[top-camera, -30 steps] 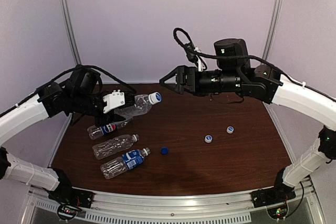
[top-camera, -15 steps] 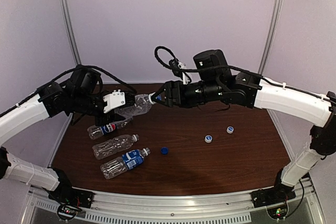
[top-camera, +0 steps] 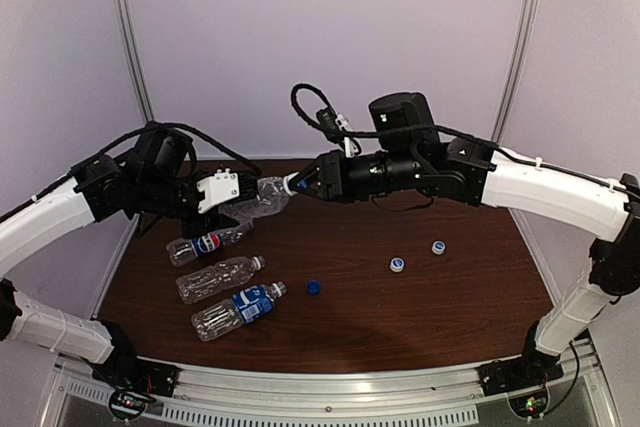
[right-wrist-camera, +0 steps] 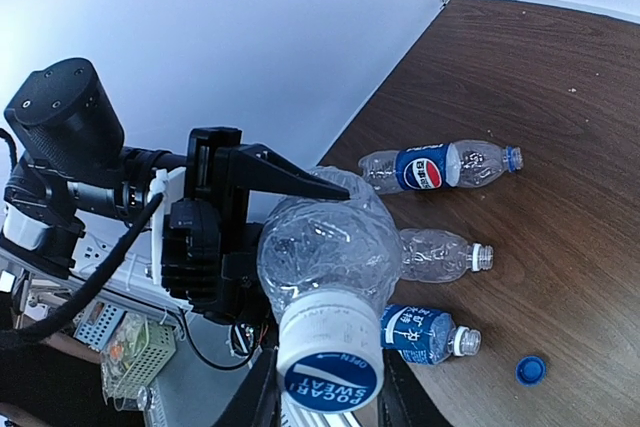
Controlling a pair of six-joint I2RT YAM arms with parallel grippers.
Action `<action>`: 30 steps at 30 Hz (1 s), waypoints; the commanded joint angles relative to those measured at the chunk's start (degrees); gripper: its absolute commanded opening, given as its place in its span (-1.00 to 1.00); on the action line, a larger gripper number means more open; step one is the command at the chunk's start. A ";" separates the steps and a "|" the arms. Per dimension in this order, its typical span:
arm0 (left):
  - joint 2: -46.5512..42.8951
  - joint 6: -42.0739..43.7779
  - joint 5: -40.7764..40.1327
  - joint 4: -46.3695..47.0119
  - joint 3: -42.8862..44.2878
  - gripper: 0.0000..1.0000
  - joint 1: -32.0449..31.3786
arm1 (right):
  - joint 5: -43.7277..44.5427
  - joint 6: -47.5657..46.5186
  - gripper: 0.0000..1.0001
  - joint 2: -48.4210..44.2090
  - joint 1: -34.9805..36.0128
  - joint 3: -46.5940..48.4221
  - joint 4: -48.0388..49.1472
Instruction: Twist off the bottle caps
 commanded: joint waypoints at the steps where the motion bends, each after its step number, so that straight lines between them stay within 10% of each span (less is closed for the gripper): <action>1: 0.25 0.35 1.53 1.95 1.35 -0.39 0.25 | -1.41 -6.37 -1.00 -0.04 -0.02 1.39 0.24; 19: 0.04 1.83 10.51 -3.59 1.65 -0.40 0.23 | -1.04 -81.40 -1.00 -8.45 1.75 -2.22 -10.36; 30: -0.57 1.93 10.64 -3.54 1.12 -0.41 0.23 | 3.33 -93.43 -1.00 -8.24 3.83 -2.13 -9.82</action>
